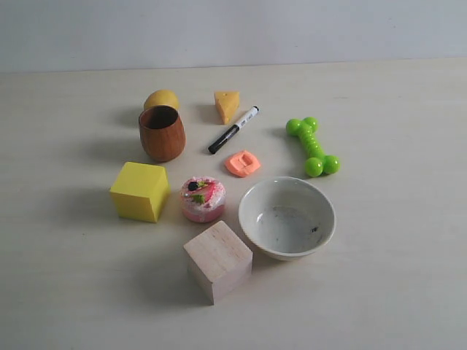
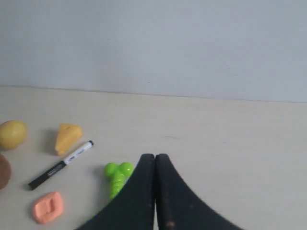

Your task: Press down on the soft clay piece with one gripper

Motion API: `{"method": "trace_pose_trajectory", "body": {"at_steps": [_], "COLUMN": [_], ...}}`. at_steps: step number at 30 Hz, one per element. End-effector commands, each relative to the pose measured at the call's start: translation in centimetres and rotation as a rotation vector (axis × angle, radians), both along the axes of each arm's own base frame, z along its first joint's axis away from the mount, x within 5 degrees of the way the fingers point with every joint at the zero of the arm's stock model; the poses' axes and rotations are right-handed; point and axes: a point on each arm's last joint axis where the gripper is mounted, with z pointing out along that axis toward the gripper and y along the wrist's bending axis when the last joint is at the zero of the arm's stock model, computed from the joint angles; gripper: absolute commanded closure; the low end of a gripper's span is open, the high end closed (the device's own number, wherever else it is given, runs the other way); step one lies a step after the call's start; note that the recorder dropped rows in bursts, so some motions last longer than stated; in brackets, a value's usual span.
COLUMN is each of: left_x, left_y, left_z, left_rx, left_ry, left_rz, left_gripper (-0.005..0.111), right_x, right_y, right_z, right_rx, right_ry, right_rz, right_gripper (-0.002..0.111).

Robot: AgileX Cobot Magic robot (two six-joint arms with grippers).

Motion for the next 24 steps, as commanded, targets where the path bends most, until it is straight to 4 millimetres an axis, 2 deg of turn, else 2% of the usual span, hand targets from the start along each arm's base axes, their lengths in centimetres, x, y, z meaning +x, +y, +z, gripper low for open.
{"method": "trace_pose_trajectory", "body": {"at_steps": [1,6,11,19,24], "left_x": [0.0,0.0,0.0,0.0,0.0], "left_y": [-0.1,-0.1,-0.1,-0.1,-0.1], "left_z": [0.2,0.2,0.2,0.2,0.2], "left_rx": [-0.006,-0.006,-0.006,-0.006,-0.006], "left_ry": [-0.015,-0.015,-0.015,-0.015,-0.015], "left_rz": [-0.008,-0.008,-0.008,-0.008,-0.008], "left_gripper": [0.107,0.107,0.107,0.107,0.107], "right_x": [-3.6,-7.8,-10.7,-10.9,-10.8], "right_y": [-3.0,-5.0,-5.2,-5.1,-4.9], "right_z": [-0.4,-2.3,-5.1,-9.5,-11.7], "right_rx": [-0.008,-0.056,-0.073,-0.052,0.008], "right_ry": [-0.057,-0.104,-0.117,-0.078,-0.115], "right_rz": [-0.121,-0.232,-0.255,-0.249,-0.253], "right_gripper": [0.108,0.108,0.108,0.108,0.108]}}
